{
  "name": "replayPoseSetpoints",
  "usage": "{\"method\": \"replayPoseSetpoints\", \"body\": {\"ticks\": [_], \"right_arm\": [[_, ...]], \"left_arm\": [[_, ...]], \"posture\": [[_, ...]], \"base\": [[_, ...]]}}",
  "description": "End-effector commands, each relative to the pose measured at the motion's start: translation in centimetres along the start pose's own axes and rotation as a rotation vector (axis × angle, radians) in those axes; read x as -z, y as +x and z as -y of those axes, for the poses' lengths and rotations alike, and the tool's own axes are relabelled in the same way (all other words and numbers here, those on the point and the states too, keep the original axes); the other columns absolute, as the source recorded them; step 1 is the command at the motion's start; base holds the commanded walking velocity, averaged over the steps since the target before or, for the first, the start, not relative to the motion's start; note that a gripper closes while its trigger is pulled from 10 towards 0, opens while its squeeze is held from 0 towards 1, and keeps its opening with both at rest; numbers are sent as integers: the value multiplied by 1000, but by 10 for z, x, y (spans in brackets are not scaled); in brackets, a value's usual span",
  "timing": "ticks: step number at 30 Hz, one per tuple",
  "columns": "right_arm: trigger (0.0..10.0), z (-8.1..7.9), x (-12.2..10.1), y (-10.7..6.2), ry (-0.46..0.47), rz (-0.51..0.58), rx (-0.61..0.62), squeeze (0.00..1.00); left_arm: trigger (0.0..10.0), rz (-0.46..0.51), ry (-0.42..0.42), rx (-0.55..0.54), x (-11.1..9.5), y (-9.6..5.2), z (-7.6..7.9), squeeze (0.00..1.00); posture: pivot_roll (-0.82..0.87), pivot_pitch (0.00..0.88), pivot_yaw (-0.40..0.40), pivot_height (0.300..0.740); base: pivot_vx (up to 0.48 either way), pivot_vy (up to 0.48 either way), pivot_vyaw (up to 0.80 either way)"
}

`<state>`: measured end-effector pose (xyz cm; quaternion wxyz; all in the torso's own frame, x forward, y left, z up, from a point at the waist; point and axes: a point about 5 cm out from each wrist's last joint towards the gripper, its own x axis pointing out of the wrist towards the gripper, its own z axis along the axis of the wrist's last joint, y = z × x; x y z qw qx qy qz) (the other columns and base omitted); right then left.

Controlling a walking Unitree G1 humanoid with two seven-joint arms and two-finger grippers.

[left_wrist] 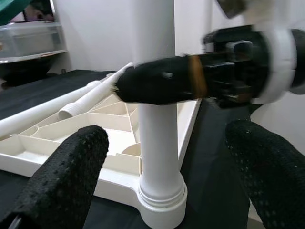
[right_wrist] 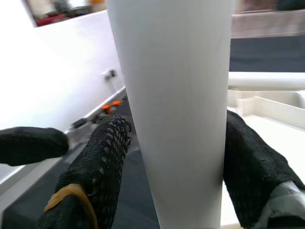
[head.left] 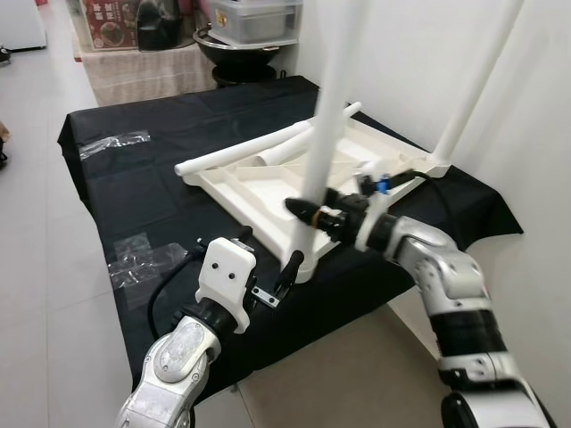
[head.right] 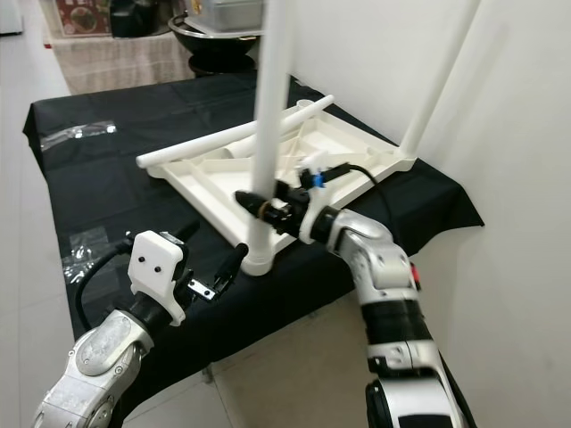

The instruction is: Building children table

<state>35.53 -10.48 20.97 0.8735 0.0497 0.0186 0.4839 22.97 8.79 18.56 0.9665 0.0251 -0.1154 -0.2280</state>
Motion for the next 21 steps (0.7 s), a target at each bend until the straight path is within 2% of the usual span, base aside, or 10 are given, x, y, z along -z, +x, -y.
{"method": "replayPoseSetpoints", "body": {"ticks": [1, 6, 7, 8, 13, 15, 16, 18, 19, 21], "right_arm": [[10000, -1, -1, 8, -15, 2, 4, 0], [10000, -5, -7, 32, -33, 20, 31, 0], [6706, -4, -8, 36, -33, 32, 66, 0], [0, -1, -10, 38, -44, 41, 112, 0], [0, 11, -15, 38, -71, 66, 284, 0], [0, 29, -16, 27, -85, 74, 549, 0], [0, 29, -16, 27, -85, 74, 549, 0], [0, 42, -17, 8, -106, 84, 814, 0], [0, 42, -17, 8, -106, 84, 814, 0], [0, 47, -16, -9, -119, 82, 1005, 0]], "left_arm": [[10000, -21, -4, 5, 4, -1, 1, 0], [10000, -20, -8, 10, 2, -1, 4, 0], [10000, -21, -8, 7, 2, -1, 3, 0], [10000, -22, -7, 5, 3, -1, 3, 0], [10000, -24, -7, 5, 3, -2, 3, 0], [10000, -23, -8, 4, 3, -1, 3, 0], [10000, -23, -8, 4, 3, -1, 3, 0], [10000, -22, -8, 3, 4, -1, 2, 0], [10000, -22, -8, 3, 4, -1, 2, 0], [10000, -23, -9, 4, 4, -1, 3, 0]], "posture": [[9, 48, -68, 740], [22, 51, -75, 740], [16, 53, -69, 740], [17, 52, -70, 740], [19, 52, -72, 740], [14, 53, -73, 740], [14, 53, -73, 740], [11, 53, -70, 740], [11, 53, -70, 740], [9, 52, -69, 740]], "base": [[0, 0, 0], [0, 0, 0], [0, 0, 0], [0, 0, 0], [0, 0, 0], [0, 0, 0], [0, 0, 0], [0, 0, 0], [0, 0, 0], [0, 0, 0]]}}
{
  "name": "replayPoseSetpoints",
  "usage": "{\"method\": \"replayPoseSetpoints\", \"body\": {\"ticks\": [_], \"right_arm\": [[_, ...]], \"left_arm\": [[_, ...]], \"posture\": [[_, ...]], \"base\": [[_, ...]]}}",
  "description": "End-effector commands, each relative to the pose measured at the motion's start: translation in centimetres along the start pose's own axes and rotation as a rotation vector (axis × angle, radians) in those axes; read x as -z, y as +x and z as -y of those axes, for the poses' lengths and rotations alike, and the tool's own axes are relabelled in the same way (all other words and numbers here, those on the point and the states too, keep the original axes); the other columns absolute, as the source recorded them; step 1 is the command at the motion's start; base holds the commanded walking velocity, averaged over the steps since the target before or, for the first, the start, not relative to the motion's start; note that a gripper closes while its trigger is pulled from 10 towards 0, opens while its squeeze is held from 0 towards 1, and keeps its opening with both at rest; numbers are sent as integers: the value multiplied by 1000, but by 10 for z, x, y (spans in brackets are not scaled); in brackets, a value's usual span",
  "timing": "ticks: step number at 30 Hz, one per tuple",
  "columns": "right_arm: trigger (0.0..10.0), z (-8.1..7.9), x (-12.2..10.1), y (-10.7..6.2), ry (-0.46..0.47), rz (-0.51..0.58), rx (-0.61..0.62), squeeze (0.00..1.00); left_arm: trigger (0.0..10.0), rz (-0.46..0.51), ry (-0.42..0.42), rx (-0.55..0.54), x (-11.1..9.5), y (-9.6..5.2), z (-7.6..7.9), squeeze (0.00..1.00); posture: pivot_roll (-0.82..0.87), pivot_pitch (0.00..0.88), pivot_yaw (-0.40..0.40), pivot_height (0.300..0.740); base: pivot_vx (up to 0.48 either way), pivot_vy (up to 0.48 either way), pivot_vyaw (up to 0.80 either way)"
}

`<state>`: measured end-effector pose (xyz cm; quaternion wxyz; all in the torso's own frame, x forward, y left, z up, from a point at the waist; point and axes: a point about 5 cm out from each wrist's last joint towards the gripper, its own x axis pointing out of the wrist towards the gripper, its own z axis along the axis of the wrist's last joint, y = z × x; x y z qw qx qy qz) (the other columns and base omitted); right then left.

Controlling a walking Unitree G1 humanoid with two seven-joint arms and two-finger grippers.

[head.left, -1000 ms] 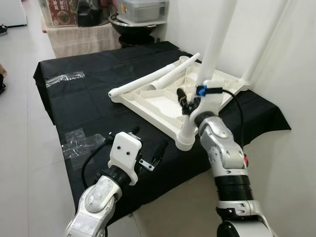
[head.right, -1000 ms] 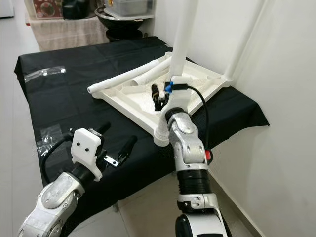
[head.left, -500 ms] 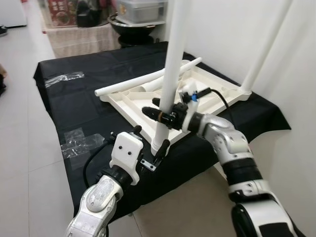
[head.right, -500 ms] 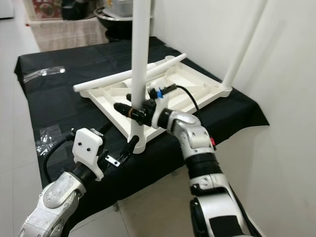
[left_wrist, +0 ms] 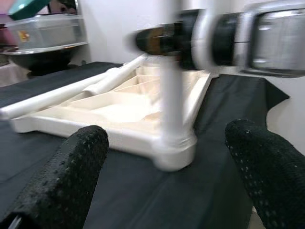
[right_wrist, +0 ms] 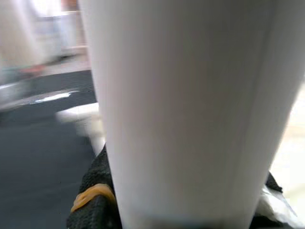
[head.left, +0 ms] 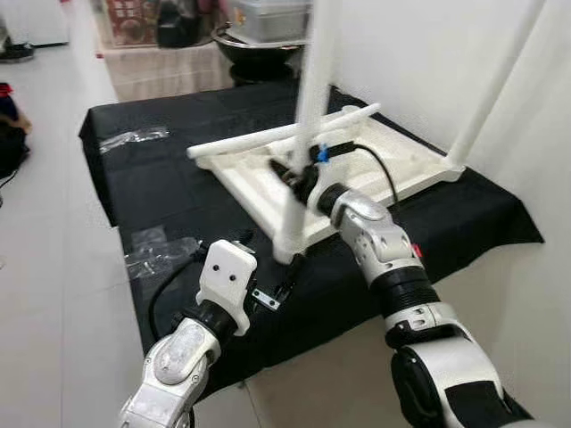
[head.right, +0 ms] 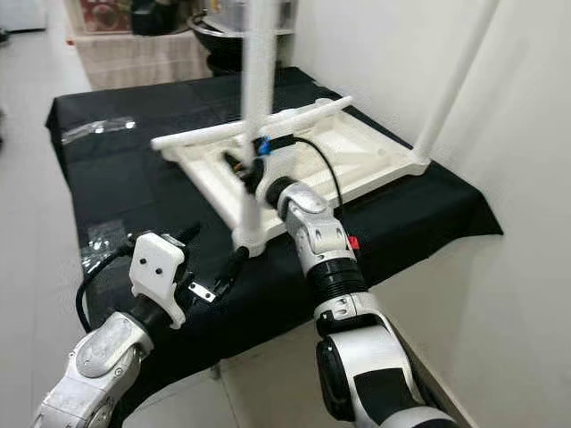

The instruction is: Building children table

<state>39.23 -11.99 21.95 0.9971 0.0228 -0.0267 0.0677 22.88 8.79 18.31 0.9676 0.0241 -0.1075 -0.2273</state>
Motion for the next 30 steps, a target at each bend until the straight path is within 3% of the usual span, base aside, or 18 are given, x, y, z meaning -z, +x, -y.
{"method": "replayPoseSetpoints", "body": {"ticks": [1, 2, 3, 5, 8, 9, 10, 11, 12, 13, 15, 16, 19, 22, 23, 25, 29, 30], "right_arm": [[0, 24, -1, -8, -59, -10, 230, 0], [0, 31, -1, -17, -65, -9, 343, 0], [0, 31, -1, -17, -65, -9, 343, 0], [0, 37, 0, -30, -71, -13, 469, 0], [0, 31, 0, -35, -70, -20, 479, 0], [10000, 18, 0, -32, -40, -14, 409, 0], [10000, 4, -2, -29, -17, -3, 325, 0], [10000, -7, -4, -27, 1, 21, 252, 341], [10000, -13, -6, -26, 11, 36, 208, 341], [10000, -16, -7, -25, 17, 45, 175, 1000], [10000, -17, -8, -25, 22, 45, 159, 1000], [10000, -17, -9, -25, 27, 41, 134, 0], [10000, -20, -10, -24, 37, 18, 48, 0], [10000, -38, 1, -32, 136, -96, -372, 0], [10000, -41, 2, -44, 113, -97, -570, 0], [10000, -37, 4, -62, 62, -96, -827, 0], [10000, -23, 1, -69, 54, -68, -995, 0], [10000, -20, 0, -62, 41, -63, -984, 0]], "left_arm": [[10000, -7, -5, 8, 2, 1, 3, 0], [10000, -6, -6, 10, 2, 1, 4, 0], [10000, -6, -6, 10, 2, 1, 4, 0], [10000, -4, -8, 12, 1, 1, 5, 0], [10000, -5, -8, 14, 2, 1, 5, 0], [10000, -5, -8, 16, 2, 1, 5, 0], [10000, -5, -7, 16, 2, 1, 5, 0], [10000, -4, -6, 16, 2, 1, 5, 0], [10000, -3, -5, 15, 2, 1, 4, 0], [10000, -2, -3, 12, 1, 2, 4, 0], [10000, -1, 0, 8, 1, 2, 3, 0], [10000, -1, -1, 4, 1, 2, 3, 0], [10000, -2, -1, 1, 1, 1, 3, 0], [10000, -4, -4, 3, 2, 0, 3, 0], [10000, -4, -4, 5, 2, 1, 3, 0], [10000, -3, -3, 7, 2, 1, 3, 0], [10000, 0, -5, 8, 2, 3, 2, 0], [10000, 1, -5, 10, 2, 3, 3, 0]], "posture": [[9, 52, -69, 740], [8, 45, -71, 740], [8, 45, -71, 740], [8, 45, -71, 740], [7, 31, -72, 740], [7, 26, -73, 740], [6, 22, -73, 740], [7, 22, -74, 740], [9, 23, -74, 740], [9, 22, -74, 740], [9, 24, -75, 740], [11, 24, -82, 740], [9, 26, -79, 740], [7, 21, -80, 740], [8, 21, -79, 740], [5, 20, -76, 740], [4, 23, -75, 740], [4, 22, -72, 740]], "base": [[0, 0, 0], [0, 0, 0], [0, 0, 0], [0, 0, 0], [0, 0, 0], [0, 0, 0], [0, 0, 0], [0, 0, 0], [0, 0, 0], [0, 0, 0], [0, 0, 0], [0, 0, 0], [0, 0, 0], [0, 0, 0], [0, 0, 0], [0, 0, 0], [0, 0, 0], [0, 0, 0]]}}
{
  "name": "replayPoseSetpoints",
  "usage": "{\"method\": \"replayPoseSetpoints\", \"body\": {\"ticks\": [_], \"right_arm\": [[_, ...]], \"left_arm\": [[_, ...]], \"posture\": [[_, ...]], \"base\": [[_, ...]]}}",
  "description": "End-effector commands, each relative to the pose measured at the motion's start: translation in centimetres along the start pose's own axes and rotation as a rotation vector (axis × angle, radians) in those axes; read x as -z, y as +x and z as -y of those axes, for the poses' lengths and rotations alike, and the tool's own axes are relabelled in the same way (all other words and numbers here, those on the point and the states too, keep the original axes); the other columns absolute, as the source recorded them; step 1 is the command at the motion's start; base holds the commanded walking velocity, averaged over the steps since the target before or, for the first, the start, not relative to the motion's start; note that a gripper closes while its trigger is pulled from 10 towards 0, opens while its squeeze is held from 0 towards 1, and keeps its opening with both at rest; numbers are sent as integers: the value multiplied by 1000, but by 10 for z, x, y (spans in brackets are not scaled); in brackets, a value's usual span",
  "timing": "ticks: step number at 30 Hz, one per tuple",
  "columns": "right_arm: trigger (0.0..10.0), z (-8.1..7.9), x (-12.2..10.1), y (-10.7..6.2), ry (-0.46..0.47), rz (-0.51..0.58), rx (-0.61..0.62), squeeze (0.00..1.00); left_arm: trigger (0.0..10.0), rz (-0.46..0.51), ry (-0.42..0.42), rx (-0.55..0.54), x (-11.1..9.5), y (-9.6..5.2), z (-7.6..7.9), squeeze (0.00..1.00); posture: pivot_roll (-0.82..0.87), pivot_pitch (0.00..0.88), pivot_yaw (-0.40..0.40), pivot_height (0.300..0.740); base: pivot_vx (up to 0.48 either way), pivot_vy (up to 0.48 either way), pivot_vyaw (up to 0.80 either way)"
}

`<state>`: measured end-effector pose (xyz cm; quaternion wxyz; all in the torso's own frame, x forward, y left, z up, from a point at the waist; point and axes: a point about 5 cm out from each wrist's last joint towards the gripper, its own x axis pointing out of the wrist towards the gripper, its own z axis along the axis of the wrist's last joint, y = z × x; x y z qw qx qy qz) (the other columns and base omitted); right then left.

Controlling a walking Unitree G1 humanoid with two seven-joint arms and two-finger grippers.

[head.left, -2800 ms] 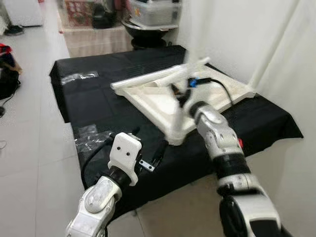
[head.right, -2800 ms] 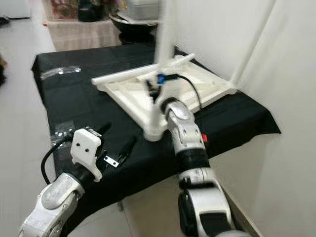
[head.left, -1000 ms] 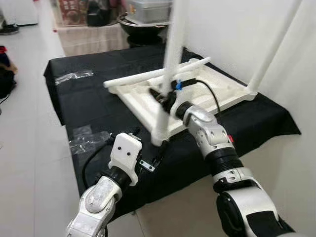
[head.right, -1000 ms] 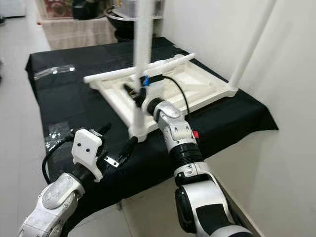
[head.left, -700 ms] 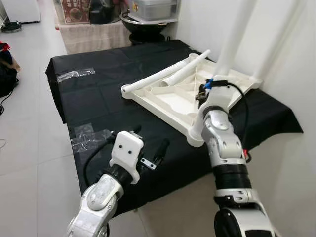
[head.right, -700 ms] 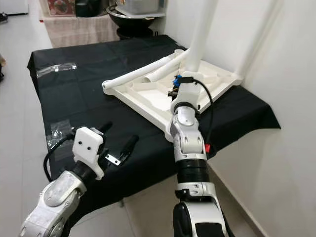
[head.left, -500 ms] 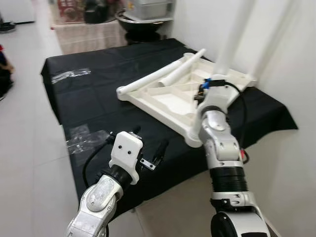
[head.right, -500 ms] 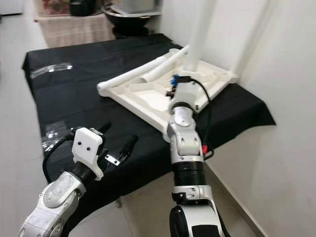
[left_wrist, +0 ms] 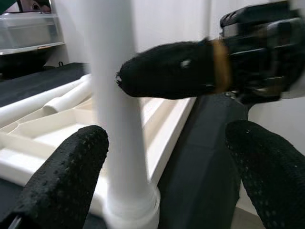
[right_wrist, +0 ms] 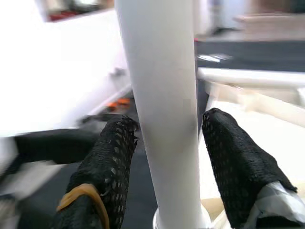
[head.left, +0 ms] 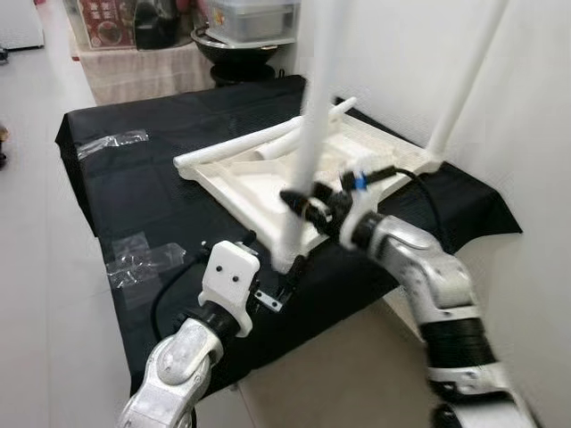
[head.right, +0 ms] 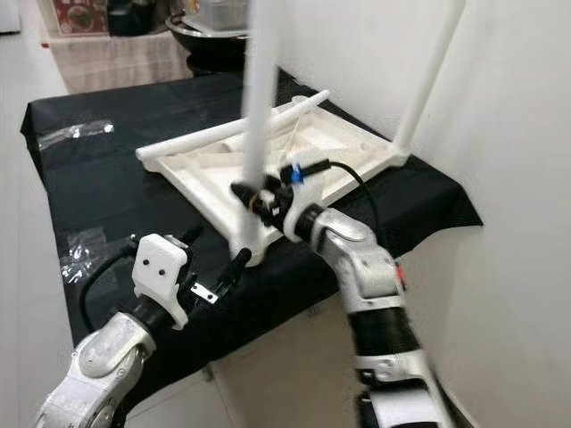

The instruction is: Building children table

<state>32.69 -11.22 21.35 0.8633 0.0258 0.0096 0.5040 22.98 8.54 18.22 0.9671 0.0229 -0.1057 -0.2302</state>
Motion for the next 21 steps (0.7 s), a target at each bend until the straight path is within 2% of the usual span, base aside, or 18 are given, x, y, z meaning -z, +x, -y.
{"method": "replayPoseSetpoints", "body": {"ticks": [1, 3, 4, 6, 7, 9, 14, 18, 19, 20, 21], "right_arm": [[10000, -1, -3, 4, -13, 19, -66, 0], [10000, 18, -8, 16, -26, 27, 54, 0], [10000, 18, -8, 16, -26, 27, 54, 0], [10000, 27, -13, 30, -63, 26, 129, 0], [10000, 26, -14, 37, -68, 25, 133, 0], [10000, 7, -19, 55, -86, 47, 23, 0], [10000, -1, -18, 64, -71, 43, -30, 0], [10000, 0, -15, 72, -91, 34, -9, 0], [824, 3, -15, 75, -91, 34, 40, 0], [824, 3, -15, 75, -91, 34, 40, 0], [0, 4, -14, 78, -72, 37, 55, 0]], "left_arm": [[10000, 4, -2, 4, 0, 1, 1, 0], [10000, 5, -3, 8, 0, 0, 3, 0], [10000, 5, -3, 8, 0, 0, 3, 0], [10000, 3, -3, 9, -1, -1, 4, 0], [10000, 1, -4, 9, 0, -2, 4, 0], [10000, -2, -3, 8, 0, -4, 4, 0], [10000, -2, -3, 8, -1, -4, 3, 0], [10000, -3, -5, 9, 0, -4, 3, 0], [10000, -3, -6, 9, 0, -4, 4, 0], [10000, -3, -6, 9, 0, -4, 4, 0], [10000, -3, -6, 10, 0, -4, 4, 0]], "posture": [[4, 22, -72, 740], [15, 22, -77, 740], [15, 22, -77, 740], [20, 24, -77, 740], [22, 24, -78, 740], [31, 27, -86, 740], [28, 29, -84, 740], [29, 29, -86, 740], [26, 31, -87, 740], [26, 31, -87, 740], [27, 32, -87, 740]], "base": [[0, 0, 0], [0, 0, 0], [0, 0, 0], [0, 0, 0], [0, 0, 0], [0, 0, 0], [0, 0, 0], [0, 0, 0], [0, 0, 0], [0, 0, 0], [0, 0, 0]]}}
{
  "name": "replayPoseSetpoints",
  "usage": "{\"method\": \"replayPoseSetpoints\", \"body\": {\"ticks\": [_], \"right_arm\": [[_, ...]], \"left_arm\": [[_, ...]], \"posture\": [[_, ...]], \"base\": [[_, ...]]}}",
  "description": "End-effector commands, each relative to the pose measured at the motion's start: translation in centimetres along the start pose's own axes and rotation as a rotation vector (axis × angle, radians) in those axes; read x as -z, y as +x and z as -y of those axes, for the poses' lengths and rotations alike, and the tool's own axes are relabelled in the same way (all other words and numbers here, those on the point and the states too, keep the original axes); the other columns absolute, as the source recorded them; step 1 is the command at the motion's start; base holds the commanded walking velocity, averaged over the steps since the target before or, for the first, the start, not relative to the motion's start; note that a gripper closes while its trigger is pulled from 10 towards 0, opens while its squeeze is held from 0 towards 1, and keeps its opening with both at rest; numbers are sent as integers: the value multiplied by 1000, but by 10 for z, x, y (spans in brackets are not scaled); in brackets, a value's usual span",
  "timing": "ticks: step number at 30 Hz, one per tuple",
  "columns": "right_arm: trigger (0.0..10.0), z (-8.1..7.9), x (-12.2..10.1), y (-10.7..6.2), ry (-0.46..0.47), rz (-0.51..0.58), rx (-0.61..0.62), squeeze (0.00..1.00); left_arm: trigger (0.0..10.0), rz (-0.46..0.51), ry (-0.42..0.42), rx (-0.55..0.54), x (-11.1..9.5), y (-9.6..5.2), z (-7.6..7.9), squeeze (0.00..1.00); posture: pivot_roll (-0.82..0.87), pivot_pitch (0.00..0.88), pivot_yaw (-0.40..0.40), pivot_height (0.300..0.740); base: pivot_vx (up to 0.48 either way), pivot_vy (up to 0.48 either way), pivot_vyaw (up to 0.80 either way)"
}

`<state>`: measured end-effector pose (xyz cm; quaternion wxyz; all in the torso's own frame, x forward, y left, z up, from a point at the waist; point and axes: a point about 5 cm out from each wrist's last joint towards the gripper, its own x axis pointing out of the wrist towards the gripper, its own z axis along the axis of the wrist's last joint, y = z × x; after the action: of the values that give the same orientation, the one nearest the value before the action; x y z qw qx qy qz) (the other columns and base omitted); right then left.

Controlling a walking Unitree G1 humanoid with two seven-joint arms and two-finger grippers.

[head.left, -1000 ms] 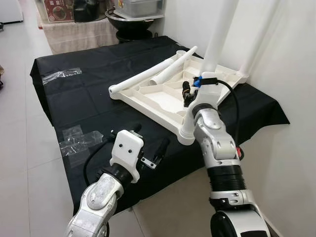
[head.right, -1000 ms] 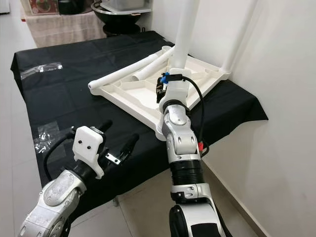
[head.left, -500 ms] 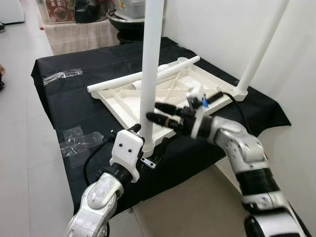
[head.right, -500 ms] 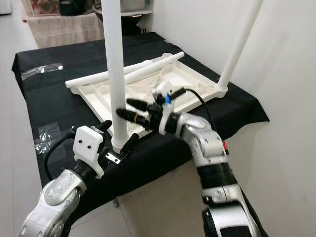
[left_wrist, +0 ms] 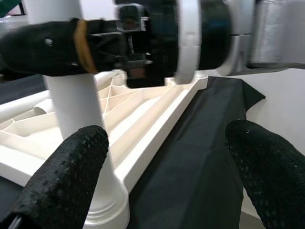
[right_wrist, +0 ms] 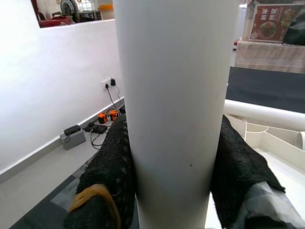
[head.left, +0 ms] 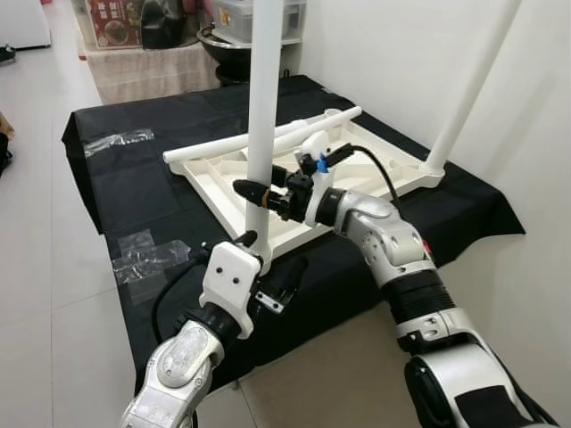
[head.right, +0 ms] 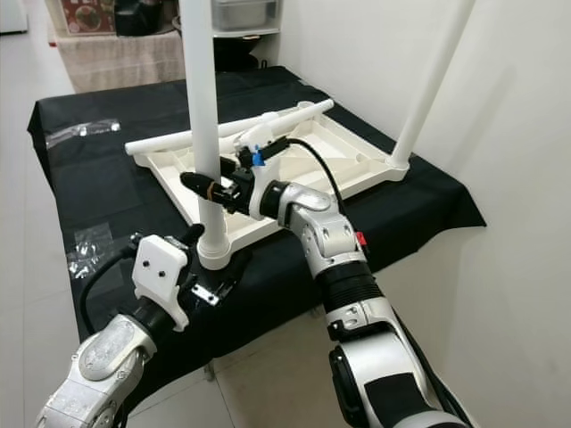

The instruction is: Building children table

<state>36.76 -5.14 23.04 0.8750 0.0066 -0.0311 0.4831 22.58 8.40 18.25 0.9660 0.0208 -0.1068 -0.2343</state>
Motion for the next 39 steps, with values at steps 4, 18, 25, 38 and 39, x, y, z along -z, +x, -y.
{"method": "replayPoseSetpoints", "body": {"ticks": [4, 18, 25, 38, 39], "right_arm": [[0, 2, -1, 13, 6, 30, 107, 0], [0, 69, 10, -60, -50, -76, 1106, 0], [0, 54, 13, -78, -83, -72, 1261, 0], [10000, 47, -5, -71, -110, 42, 1264, 1000], [10000, 47, -5, -71, -110, 42, 1264, 1000]], "left_arm": [[10000, -7, -3, 0, 1, -1, 1, 0], [10000, -5, 3, -4, 0, 1, -1, 0], [10000, -2, 2, -3, 0, 1, -1, 0], [10000, -3, 0, -3, 1, 2, -1, 0], [10000, -3, 0, -3, 1, 2, -1, 0]], "posture": [[25, 32, -87, 740], [21, 32, -82, 740], [21, 32, -82, 740], [12, 31, -79, 740], [12, 31, -79, 740]], "base": [[0, 0, 0], [0, 0, 0], [0, 0, 0], [0, 0, 0], [0, 0, 0]]}}
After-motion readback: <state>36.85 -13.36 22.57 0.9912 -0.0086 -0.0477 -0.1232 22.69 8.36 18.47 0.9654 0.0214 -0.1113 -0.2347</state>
